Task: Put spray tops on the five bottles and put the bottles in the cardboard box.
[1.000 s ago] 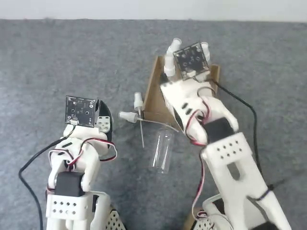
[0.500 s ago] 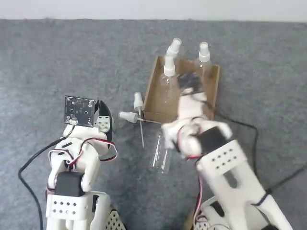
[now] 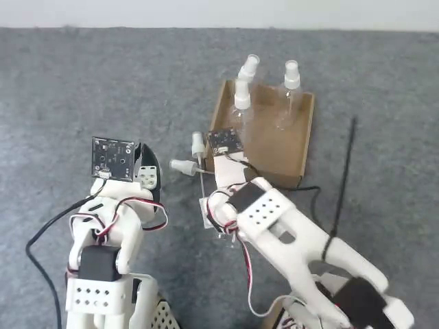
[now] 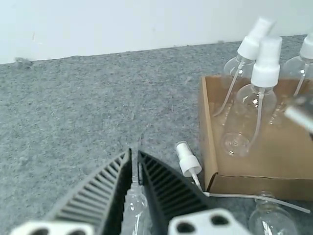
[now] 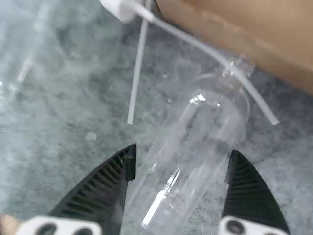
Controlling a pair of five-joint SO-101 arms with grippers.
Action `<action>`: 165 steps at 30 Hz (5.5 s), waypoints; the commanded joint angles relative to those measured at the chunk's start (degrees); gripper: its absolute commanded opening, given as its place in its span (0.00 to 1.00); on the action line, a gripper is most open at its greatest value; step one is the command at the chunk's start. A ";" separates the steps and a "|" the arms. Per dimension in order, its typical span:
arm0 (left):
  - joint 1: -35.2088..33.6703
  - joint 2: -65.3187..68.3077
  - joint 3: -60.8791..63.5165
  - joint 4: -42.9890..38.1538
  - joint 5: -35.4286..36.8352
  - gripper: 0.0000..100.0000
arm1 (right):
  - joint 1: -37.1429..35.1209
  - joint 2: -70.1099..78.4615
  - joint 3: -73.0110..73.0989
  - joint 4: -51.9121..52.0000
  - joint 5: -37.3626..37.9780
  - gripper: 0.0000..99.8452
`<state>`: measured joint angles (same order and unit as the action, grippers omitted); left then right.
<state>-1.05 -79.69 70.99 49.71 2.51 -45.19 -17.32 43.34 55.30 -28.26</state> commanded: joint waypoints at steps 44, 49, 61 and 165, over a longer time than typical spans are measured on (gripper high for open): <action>-7.03 61.01 -36.79 9.05 -0.62 0.10 | 38.29 -19.12 -26.02 47.52 36.22 0.00; -6.86 73.58 -45.58 9.41 -4.04 0.10 | 58.51 -17.01 -22.95 44.35 52.04 0.01; 2.29 97.93 -75.30 17.05 -0.44 0.11 | 73.71 0.48 -10.37 14.55 57.14 0.01; 0.88 77.89 -87.87 41.76 -0.53 0.02 | 74.86 23.34 -33.93 17.45 58.73 0.27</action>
<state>-0.26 5.58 -22.29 96.22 1.54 29.54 2.73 17.05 69.71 31.34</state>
